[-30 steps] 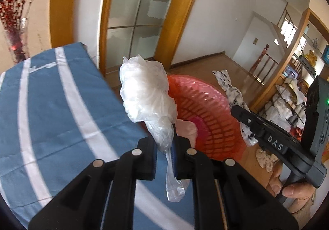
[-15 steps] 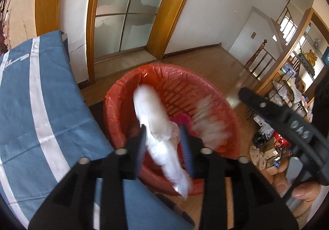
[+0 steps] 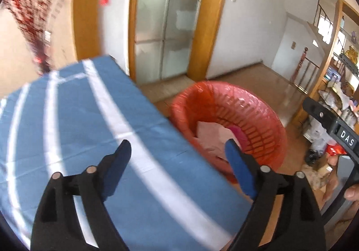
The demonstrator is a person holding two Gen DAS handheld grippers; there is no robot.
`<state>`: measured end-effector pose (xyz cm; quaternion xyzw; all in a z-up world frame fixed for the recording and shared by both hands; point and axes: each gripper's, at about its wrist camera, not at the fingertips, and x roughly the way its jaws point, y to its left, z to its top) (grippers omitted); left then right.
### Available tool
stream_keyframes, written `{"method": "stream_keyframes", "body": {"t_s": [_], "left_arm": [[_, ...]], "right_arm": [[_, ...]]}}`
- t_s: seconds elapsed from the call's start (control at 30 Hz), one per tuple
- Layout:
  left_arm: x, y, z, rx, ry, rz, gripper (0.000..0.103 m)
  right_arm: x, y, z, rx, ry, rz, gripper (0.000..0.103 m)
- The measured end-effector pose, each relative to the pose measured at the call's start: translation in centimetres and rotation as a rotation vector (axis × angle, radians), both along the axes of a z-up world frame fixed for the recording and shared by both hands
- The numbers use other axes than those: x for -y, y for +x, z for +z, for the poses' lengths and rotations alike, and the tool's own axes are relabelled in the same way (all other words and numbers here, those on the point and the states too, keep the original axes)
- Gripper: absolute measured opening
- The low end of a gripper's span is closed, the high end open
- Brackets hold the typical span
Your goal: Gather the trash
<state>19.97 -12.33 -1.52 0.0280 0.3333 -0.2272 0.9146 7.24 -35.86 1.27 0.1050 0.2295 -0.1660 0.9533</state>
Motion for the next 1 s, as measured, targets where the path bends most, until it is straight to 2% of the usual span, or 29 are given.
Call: {"method": "stream_keyframes", "body": {"t_s": [0.17,0.27,0.33,0.5,0.57,0.63,0.77,0.9,1.0], "left_arm": [[-4.9,-5.0,1.7,0.141,-0.004,0.113,0.098],[-6.6,-7.6,2.0,0.187,0.034,0.168,0.099],[-7.2,-8.5,1.9,0.181,0.046,0.199,0.099],[-9.0,-10.2,0.8,0.094,0.023,0.257,0.099],[-9.2,-10.8,0.3,0.087,0.043,0.285,0.099],[-9.4,-11.6,0.2,0.098,0.058,0.299,0.099],[-9.8,-13.8,0.9,0.177,0.074,0.333,0.099],[-10.7,-15.7,1.9,0.239,0.027,0.331,0.099],[-10.8,-16.5,2.2,0.256,0.026,0.345,0.099]], "right_arm": [[-3.8,-2.7,0.6,-0.02,-0.148,-0.001,0.101],[-5.3,-4.0,0.4,-0.021,-0.158,0.029,0.101],[-6.5,-5.1,0.3,-0.022,-0.157,0.046,0.101],[-8.9,-7.2,0.1,-0.019,-0.184,0.073,0.101],[-9.5,-7.8,0.2,-0.011,-0.186,0.083,0.101],[-9.8,-8.4,0.3,-0.007,-0.184,0.092,0.101],[-10.3,-9.3,0.2,-0.002,-0.171,0.093,0.101],[-10.8,-10.2,-0.2,-0.005,-0.161,0.088,0.101],[-11.1,-10.8,-0.3,-0.006,-0.164,0.074,0.101]]}}
